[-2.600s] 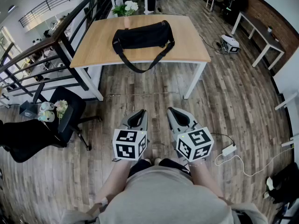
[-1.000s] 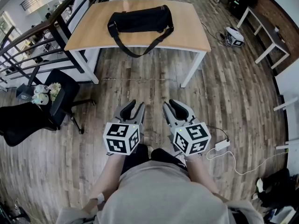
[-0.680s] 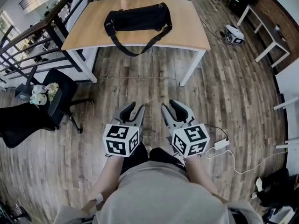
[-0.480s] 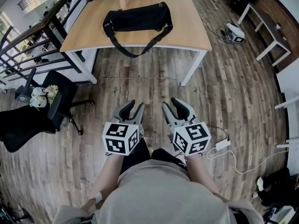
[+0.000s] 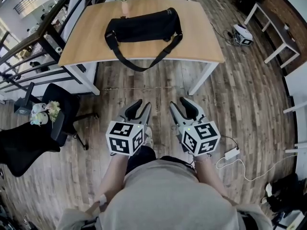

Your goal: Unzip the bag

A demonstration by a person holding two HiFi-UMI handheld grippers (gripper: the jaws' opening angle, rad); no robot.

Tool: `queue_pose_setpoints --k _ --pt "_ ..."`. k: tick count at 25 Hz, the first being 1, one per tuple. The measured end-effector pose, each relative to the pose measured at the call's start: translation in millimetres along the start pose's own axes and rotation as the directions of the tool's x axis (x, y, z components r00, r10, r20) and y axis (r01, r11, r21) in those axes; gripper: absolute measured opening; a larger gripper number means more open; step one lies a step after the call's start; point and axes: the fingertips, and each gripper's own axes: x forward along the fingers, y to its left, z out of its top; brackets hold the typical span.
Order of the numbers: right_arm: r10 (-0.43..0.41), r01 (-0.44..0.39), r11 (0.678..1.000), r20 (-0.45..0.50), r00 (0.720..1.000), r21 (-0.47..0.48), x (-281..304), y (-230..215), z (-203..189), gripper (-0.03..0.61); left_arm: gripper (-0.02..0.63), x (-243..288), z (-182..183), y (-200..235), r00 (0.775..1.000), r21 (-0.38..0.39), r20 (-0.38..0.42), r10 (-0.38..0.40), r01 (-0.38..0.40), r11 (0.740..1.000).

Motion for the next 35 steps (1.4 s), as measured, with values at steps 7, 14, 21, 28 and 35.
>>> queue_pose_setpoints --k 7,14,21,28,35 --pt "-0.039 0.039 0.999 0.004 0.999 -0.005 67.6 -18.1 37.5 0.160 0.123 48.3 44.3 55.6 0.999 0.013 0.006 -0.033 0.033 0.999" --pt "-0.052 0.052 0.999 -0.017 0.998 0.003 119.9 -26.1 49.1 0.161 0.123 82.6 68.4 99.7 0.999 0.025 0.001 -0.053 0.053 0.998" --pt "-0.030 0.032 0.998 -0.040 0.999 0.058 146.5 -28.2 49.3 0.167 0.123 101.1 66.5 118.3 0.997 -0.004 -0.026 -0.066 0.066 0.998" --pt "-0.045 0.046 0.997 -0.027 0.999 0.059 171.6 -50.7 63.1 0.166 0.123 124.8 70.4 136.3 0.998 -0.039 -0.032 -0.048 0.047 0.998" --pt "-0.016 0.017 0.998 -0.028 0.999 0.054 220.6 -84.7 76.7 0.167 0.123 168.6 87.6 159.0 0.999 -0.044 -0.033 -0.022 0.020 0.999"
